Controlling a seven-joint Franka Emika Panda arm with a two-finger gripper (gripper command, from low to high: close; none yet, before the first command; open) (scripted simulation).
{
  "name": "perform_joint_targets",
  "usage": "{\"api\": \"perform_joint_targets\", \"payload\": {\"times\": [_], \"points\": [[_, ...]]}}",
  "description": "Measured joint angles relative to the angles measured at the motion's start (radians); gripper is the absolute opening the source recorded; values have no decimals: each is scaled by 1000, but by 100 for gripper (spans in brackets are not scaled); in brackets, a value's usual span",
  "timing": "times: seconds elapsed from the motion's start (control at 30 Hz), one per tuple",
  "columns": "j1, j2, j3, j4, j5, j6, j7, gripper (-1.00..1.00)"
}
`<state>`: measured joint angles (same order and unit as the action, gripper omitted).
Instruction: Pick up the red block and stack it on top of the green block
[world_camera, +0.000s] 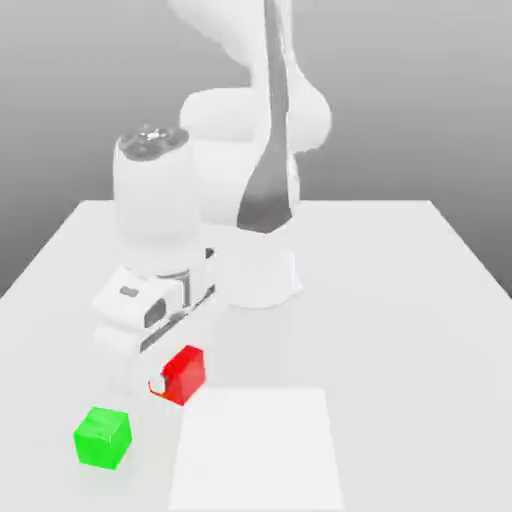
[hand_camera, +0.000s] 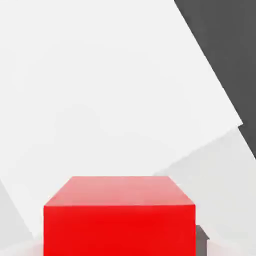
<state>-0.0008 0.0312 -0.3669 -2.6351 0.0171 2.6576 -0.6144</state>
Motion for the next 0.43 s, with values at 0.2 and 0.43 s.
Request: {"api": "perform_joint_targets", "payload": {"times": [0.2,0.43], "points": [[-71,98,7,73,86,27,-136,-100],[-112,214,65,79,191,125,-213,100]]}}
